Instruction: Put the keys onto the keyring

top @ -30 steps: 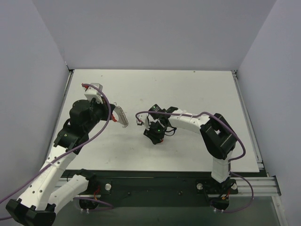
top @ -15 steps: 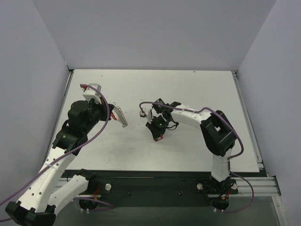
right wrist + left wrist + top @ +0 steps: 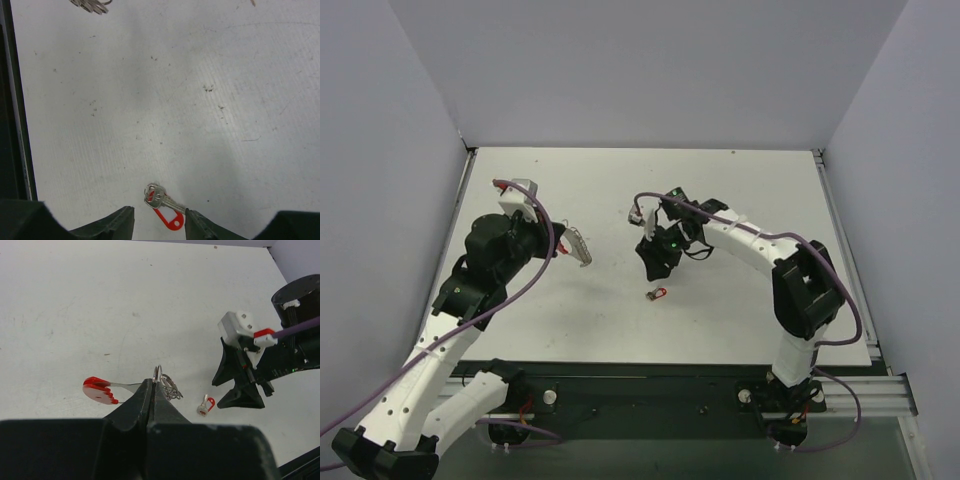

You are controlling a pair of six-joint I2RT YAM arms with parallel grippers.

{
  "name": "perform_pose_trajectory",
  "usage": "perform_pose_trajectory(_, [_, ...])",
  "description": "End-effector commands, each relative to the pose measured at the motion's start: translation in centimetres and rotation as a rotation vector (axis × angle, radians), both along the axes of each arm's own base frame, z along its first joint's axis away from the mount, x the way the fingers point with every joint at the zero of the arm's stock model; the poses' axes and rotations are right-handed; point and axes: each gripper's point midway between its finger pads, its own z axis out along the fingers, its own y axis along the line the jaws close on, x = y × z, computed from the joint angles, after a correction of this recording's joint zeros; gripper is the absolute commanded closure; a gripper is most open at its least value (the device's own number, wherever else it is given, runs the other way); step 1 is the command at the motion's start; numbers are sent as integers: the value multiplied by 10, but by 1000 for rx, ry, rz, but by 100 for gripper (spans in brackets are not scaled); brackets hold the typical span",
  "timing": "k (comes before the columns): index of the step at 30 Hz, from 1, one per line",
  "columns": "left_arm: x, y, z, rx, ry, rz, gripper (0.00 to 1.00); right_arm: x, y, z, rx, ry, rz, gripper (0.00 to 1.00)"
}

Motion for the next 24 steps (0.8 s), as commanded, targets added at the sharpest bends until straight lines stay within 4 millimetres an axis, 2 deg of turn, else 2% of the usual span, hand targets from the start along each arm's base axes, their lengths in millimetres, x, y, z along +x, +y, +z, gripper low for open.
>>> perform_pose_trajectory(1, [-1, 1, 16, -18, -56, -6, 100, -27, -5, -17, -103, -67, 91, 50])
perform_pose_trajectory(2, [-1, 2, 17, -15, -58, 1, 100, -34, -8, -26, -125, -61, 98, 49])
perform_pose_trajectory(5, [-1, 2, 15, -14, -51, 1, 100, -38, -4, -41, -179, -106, 119, 47])
perform_pose_trajectory(9, [-1, 2, 15, -14, -49, 1, 100, -35, 0, -57, -227, -109, 112, 46])
perform_pose_trajectory(18, [-2, 4, 14, -11, -49, 4, 100, -19, 8, -71, -252, -108, 75, 48])
perform_pose_trajectory(22, [-3, 4, 14, -11, -48, 2, 100, -18, 10, -72, -250, -104, 73, 55])
perform_pose_trajectory(23, [-3, 4, 14, -10, -50, 2, 100, -19, 10, -74, -251, -100, 74, 62])
perform_pose_trajectory(24, [-3, 3, 14, -8, -50, 0, 100, -19, 10, -75, -255, -100, 74, 64])
